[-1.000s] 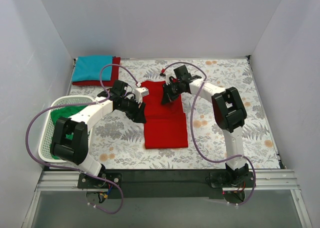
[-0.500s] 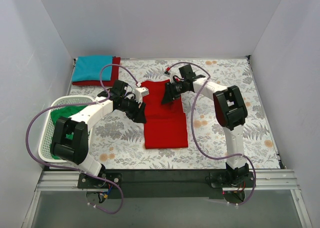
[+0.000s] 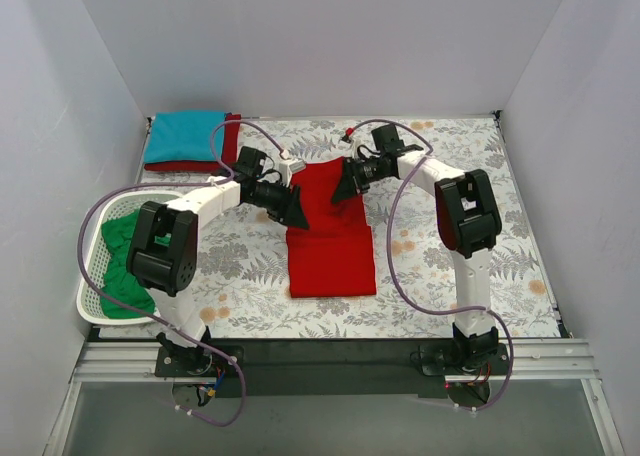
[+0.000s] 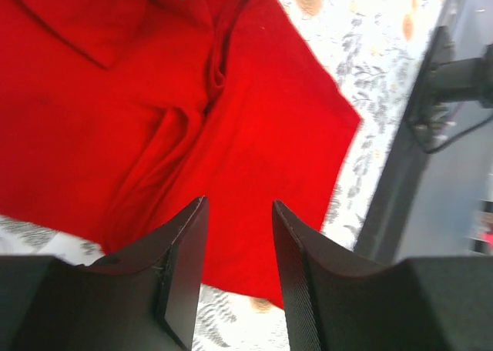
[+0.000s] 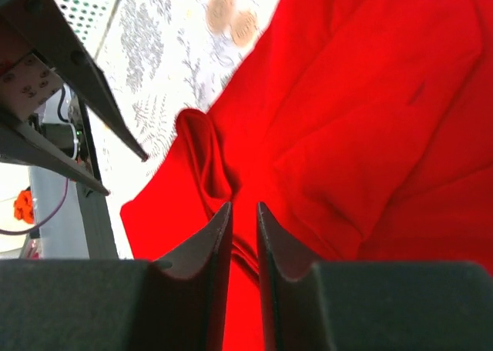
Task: Fold and stack the t-shirts
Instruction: Fold the tshirt
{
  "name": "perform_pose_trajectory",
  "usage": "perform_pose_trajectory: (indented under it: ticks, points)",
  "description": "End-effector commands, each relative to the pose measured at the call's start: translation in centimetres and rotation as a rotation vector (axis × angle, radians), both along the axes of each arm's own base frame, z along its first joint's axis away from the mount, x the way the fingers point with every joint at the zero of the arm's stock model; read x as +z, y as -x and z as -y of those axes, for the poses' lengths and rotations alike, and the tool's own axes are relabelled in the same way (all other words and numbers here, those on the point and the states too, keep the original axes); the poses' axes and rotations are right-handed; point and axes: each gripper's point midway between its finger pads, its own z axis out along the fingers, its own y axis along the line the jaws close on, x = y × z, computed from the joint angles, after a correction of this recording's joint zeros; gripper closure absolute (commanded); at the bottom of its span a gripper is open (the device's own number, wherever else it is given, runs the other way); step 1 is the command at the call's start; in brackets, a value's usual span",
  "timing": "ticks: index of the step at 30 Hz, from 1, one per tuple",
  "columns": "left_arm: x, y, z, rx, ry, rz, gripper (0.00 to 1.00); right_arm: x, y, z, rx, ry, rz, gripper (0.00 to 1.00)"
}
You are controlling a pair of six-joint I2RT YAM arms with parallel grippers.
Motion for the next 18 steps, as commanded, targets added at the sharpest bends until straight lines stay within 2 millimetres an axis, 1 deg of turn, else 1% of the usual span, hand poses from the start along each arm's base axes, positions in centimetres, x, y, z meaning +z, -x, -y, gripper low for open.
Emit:
perform_pose_trajectory:
  ticks: [1,2,3,4,5,6,7,8,9,10,12,13,14,15,16,17,18]
  points:
    - [2.4,1.1,0.9,-0.030,0.117,-0.073,0.63,0.5,-0.5,1.3,0.001,-0.011,0.010,0.75]
    - [3.5,2.3,1.2,-0.064,0.174,-0.103,0.64,1.5,-0.6,1.6,0.001,-0.025,0.016,0.73]
    - [4.1,3.0,1.3,-0.080,0.202,-0.120,0.64,2.5,-0.8,2.1,-0.006,-0.033,0.026,0.72]
    - [4.4,4.4,1.3,-0.091,0.230,-0.176,0.64,4.6,-0.3,2.4,0.002,-0.052,0.057,0.69]
    - [4.8,5.2,1.3,-0.103,0.254,-0.202,0.64,5.6,0.4,2.5,0.021,-0.061,0.082,0.66]
    - [6.1,6.3,1.3,-0.125,0.288,-0.207,0.63,5.2,2.5,2.9,0.039,-0.062,0.028,0.64]
    - [5.3,7.7,1.0,-0.125,0.281,-0.244,0.62,7.4,3.8,3.1,0.048,-0.082,0.064,0.60]
    - [5.3,8.8,1.3,-0.141,0.271,-0.242,0.62,7.6,5.2,3.3,0.059,-0.091,0.046,0.59]
    - [4.9,9.6,1.2,-0.144,0.256,-0.238,0.62,7.7,6.6,3.2,0.072,-0.093,0.038,0.59]
    - [4.7,11.1,1.0,-0.151,0.251,-0.249,0.62,7.3,9.0,3.7,0.080,-0.086,0.007,0.57]
    - [4.3,13.1,1.3,-0.175,0.240,-0.286,0.61,7.0,11.8,3.5,0.113,-0.089,-0.029,0.56]
    - [4.7,13.8,1.5,-0.186,0.247,-0.279,0.61,6.0,13.9,3.8,0.125,-0.079,-0.066,0.55]
    - [3.8,15.1,1.4,-0.182,0.239,-0.326,0.61,5.6,15.1,3.7,0.136,-0.075,-0.083,0.55]
    - [3.8,15.6,1.4,-0.153,0.236,-0.386,0.60,5.1,16.7,3.3,0.157,-0.073,-0.119,0.55]
    - [3.8,16.0,1.5,-0.150,0.256,-0.403,0.60,5.1,17.5,3.0,0.171,-0.081,-0.104,0.56]
    - [3.2,17.1,1.3,-0.144,0.254,-0.441,0.60,3.6,19.0,3.2,0.184,-0.064,-0.131,0.57]
    - [3.1,17.2,1.4,-0.108,0.247,-0.488,0.60,3.2,20.3,2.7,0.202,-0.055,-0.155,0.57]
